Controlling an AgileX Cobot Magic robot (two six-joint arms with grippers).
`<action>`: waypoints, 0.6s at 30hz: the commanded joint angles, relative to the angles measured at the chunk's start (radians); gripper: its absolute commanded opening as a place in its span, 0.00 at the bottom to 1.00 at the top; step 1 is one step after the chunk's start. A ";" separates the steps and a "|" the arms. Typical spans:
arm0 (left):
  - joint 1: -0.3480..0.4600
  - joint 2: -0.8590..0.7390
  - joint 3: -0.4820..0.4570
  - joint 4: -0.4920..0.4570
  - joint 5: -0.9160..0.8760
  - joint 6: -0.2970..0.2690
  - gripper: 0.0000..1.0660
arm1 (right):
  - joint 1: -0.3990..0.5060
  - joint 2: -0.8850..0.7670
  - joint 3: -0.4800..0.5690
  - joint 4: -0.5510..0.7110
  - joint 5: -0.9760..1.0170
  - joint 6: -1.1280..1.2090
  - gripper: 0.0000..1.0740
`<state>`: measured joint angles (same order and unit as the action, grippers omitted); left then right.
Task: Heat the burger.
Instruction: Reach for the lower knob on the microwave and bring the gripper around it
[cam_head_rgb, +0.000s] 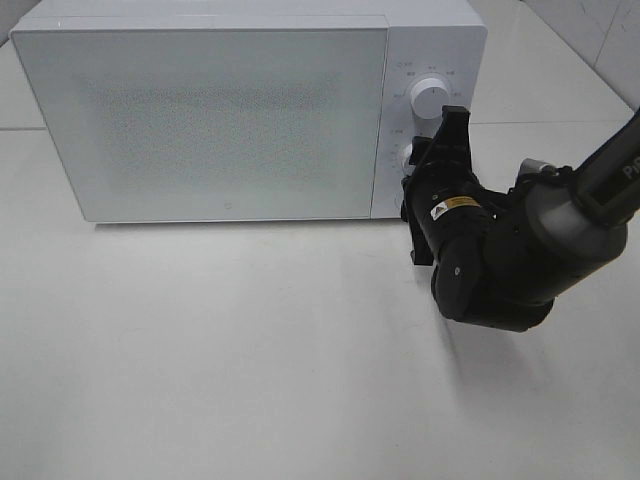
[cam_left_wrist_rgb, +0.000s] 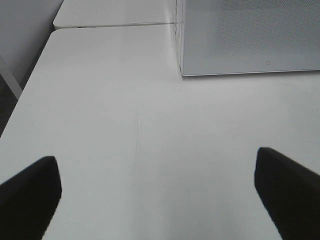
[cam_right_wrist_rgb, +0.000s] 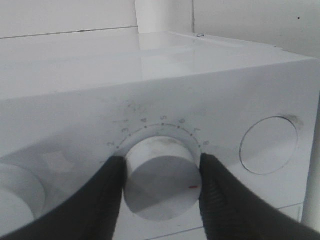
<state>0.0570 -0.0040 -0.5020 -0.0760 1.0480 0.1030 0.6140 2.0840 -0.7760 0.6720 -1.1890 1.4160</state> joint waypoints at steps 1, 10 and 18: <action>0.002 -0.022 0.003 -0.005 -0.009 -0.004 0.97 | 0.006 -0.013 -0.029 -0.059 -0.083 -0.025 0.37; 0.002 -0.022 0.003 -0.005 -0.009 -0.004 0.97 | 0.006 -0.013 -0.019 -0.060 -0.082 -0.045 0.63; 0.002 -0.022 0.003 -0.005 -0.009 -0.004 0.97 | 0.006 -0.014 0.023 -0.085 -0.064 -0.050 0.67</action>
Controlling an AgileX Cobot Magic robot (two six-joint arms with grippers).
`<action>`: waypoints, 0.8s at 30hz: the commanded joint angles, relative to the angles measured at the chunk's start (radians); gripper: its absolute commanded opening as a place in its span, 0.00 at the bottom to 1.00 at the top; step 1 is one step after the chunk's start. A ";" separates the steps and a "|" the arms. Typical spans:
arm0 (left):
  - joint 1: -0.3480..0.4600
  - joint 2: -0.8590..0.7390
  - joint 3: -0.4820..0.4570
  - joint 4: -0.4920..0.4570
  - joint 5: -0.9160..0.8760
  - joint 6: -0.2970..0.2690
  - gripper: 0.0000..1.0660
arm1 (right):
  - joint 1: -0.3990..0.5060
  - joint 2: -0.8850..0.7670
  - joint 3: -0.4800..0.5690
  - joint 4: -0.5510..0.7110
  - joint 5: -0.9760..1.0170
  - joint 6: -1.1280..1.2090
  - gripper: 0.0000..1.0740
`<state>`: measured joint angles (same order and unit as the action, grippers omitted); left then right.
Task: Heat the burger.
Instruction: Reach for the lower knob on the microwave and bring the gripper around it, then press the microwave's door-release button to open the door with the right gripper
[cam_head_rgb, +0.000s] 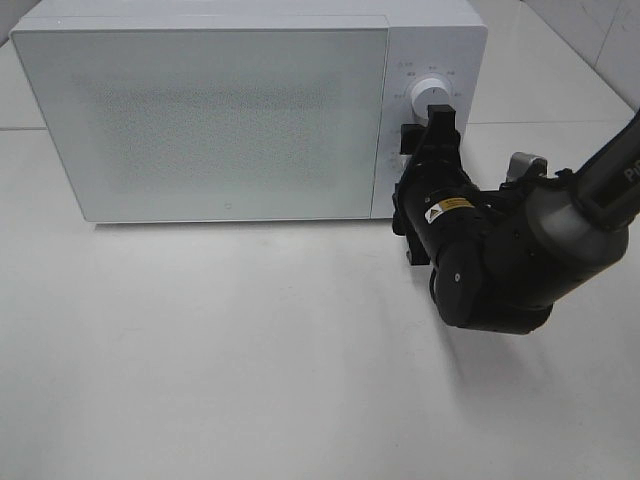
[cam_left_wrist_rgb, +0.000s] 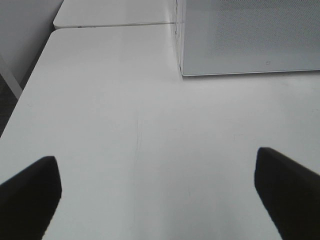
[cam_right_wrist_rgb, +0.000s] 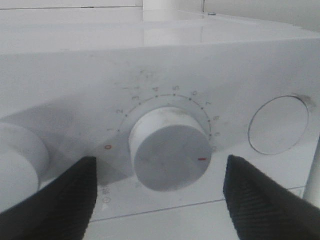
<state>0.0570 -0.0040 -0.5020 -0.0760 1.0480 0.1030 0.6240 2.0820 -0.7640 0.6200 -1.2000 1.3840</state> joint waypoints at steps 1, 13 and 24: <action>0.002 -0.022 0.003 -0.005 -0.009 -0.004 0.97 | -0.004 -0.024 0.026 -0.042 -0.043 -0.019 0.67; 0.002 -0.022 0.003 -0.005 -0.009 -0.004 0.97 | -0.004 -0.148 0.158 -0.139 0.119 -0.170 0.67; 0.002 -0.022 0.003 -0.005 -0.009 -0.004 0.97 | -0.008 -0.397 0.204 -0.302 0.659 -0.710 0.66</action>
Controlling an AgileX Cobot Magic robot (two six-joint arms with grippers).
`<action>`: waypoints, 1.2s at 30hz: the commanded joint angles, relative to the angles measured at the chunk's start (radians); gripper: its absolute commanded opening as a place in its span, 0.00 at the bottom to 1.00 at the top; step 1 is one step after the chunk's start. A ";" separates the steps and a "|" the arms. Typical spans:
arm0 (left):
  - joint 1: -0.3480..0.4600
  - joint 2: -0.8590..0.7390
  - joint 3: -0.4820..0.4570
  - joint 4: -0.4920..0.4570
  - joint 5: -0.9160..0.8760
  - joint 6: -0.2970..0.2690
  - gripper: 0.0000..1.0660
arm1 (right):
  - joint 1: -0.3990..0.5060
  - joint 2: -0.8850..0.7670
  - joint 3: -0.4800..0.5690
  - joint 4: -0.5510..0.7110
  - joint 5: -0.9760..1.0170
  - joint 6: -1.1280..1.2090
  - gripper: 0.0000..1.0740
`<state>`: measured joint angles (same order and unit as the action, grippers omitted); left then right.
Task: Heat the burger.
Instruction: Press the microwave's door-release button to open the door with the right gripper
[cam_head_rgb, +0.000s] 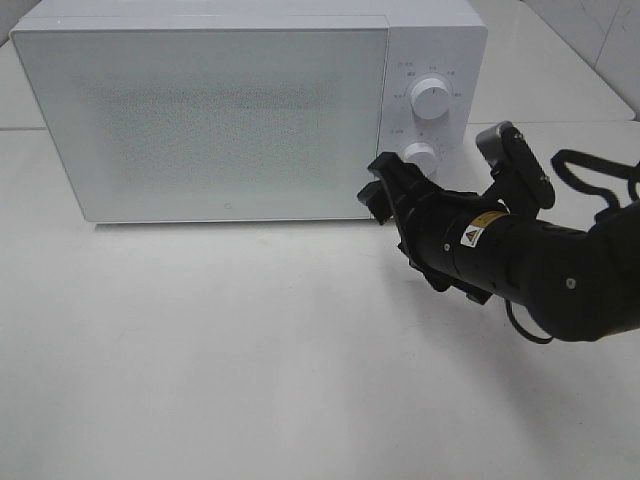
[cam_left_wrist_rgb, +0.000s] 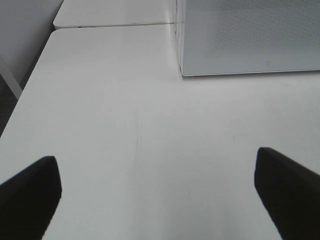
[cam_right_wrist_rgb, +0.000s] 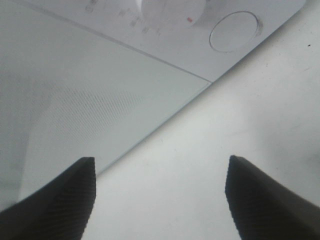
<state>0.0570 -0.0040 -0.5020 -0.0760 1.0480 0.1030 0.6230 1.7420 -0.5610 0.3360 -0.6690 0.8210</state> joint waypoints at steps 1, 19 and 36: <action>0.002 -0.022 0.003 -0.005 -0.009 -0.004 0.97 | -0.007 -0.057 0.001 -0.018 0.128 -0.147 0.66; 0.002 -0.022 0.003 -0.005 -0.009 -0.004 0.97 | -0.007 -0.270 0.001 -0.017 0.664 -0.720 0.66; 0.002 -0.022 0.003 -0.005 -0.009 -0.004 0.97 | -0.007 -0.566 -0.035 -0.230 1.296 -0.770 0.66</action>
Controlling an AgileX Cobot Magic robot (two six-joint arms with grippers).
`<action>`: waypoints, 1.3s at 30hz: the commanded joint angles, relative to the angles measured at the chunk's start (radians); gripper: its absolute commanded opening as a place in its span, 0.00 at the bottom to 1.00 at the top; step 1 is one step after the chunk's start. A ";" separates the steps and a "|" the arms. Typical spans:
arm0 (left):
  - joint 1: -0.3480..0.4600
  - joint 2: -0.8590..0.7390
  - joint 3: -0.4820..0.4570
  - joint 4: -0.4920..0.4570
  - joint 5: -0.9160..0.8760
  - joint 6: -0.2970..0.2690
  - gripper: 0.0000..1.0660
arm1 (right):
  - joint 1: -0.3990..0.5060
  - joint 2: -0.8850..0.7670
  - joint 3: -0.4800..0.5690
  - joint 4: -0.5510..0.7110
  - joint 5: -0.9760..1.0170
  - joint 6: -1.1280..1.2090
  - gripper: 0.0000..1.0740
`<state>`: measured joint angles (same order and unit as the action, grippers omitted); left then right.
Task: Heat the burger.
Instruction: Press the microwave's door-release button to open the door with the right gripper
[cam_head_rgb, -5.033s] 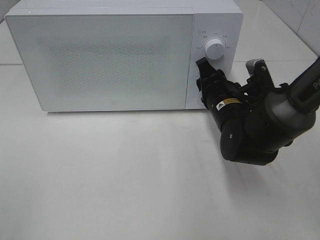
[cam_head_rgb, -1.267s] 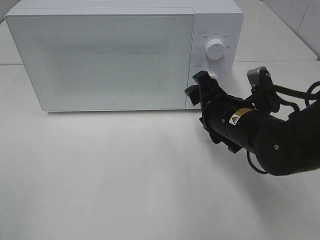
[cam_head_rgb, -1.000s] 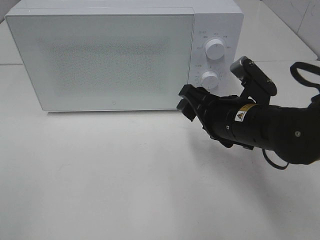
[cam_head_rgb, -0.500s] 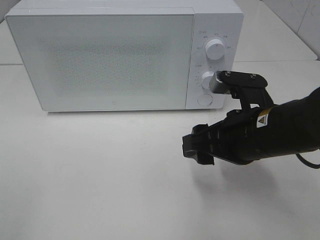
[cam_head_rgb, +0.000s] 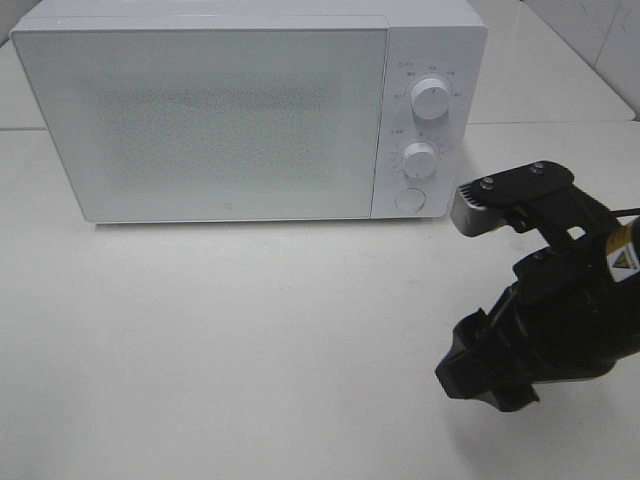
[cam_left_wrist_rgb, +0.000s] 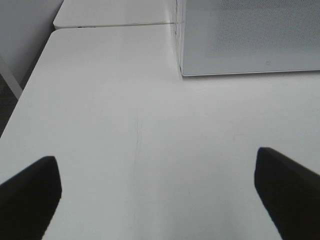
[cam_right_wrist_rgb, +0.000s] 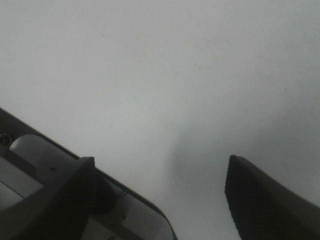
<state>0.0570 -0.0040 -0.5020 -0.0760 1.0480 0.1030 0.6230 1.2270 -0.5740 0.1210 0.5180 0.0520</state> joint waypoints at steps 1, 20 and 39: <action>0.002 -0.022 0.003 -0.005 -0.009 -0.004 0.97 | -0.007 -0.071 -0.031 -0.015 0.147 -0.001 0.66; 0.002 -0.022 0.003 -0.005 -0.009 -0.004 0.97 | -0.007 -0.669 -0.068 -0.081 0.585 0.000 0.66; 0.002 -0.022 0.003 -0.005 -0.009 -0.004 0.97 | -0.322 -1.106 -0.066 -0.201 0.636 0.044 0.66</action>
<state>0.0570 -0.0040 -0.5020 -0.0760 1.0480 0.1030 0.3400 0.1590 -0.6360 -0.0610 1.1590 0.0940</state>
